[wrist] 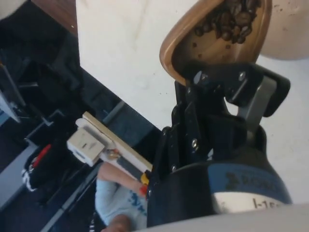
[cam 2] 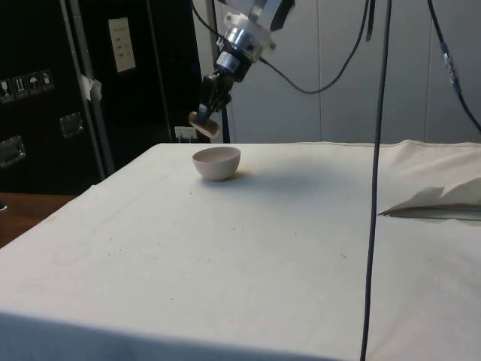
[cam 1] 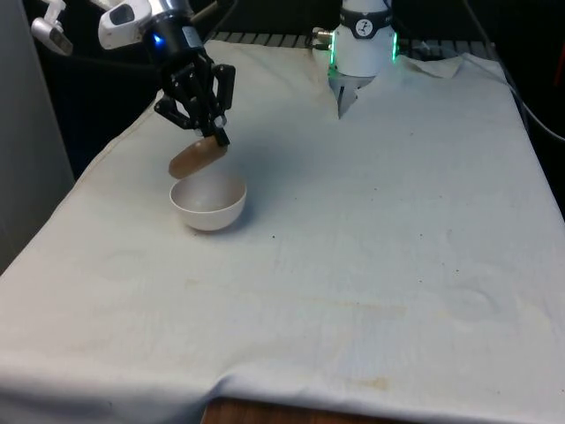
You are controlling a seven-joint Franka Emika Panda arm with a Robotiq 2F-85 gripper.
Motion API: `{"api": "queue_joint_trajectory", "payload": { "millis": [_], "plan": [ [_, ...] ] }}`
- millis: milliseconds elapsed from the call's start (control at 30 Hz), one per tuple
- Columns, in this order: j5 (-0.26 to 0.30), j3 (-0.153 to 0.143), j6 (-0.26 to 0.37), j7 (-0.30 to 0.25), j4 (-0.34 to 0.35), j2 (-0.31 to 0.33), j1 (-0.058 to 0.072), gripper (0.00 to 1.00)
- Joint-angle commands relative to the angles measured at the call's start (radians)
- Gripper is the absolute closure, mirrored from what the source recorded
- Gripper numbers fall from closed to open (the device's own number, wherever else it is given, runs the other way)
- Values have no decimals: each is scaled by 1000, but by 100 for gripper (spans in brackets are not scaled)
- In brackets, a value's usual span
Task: Pour the coffee beans from the cup into the bowl.
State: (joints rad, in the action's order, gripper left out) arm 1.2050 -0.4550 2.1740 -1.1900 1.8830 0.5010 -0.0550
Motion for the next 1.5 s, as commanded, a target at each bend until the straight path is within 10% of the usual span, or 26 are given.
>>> {"api": "queue_joint_trajectory", "payload": {
  "millis": [0,467,1467],
  "plan": [
    [14,2,-12,-6,-8,7,-8,100],
    [69,-43,-92,-33,21,-5,5,100],
    [147,-36,-136,-20,110,-62,20,100]
  ]
}}
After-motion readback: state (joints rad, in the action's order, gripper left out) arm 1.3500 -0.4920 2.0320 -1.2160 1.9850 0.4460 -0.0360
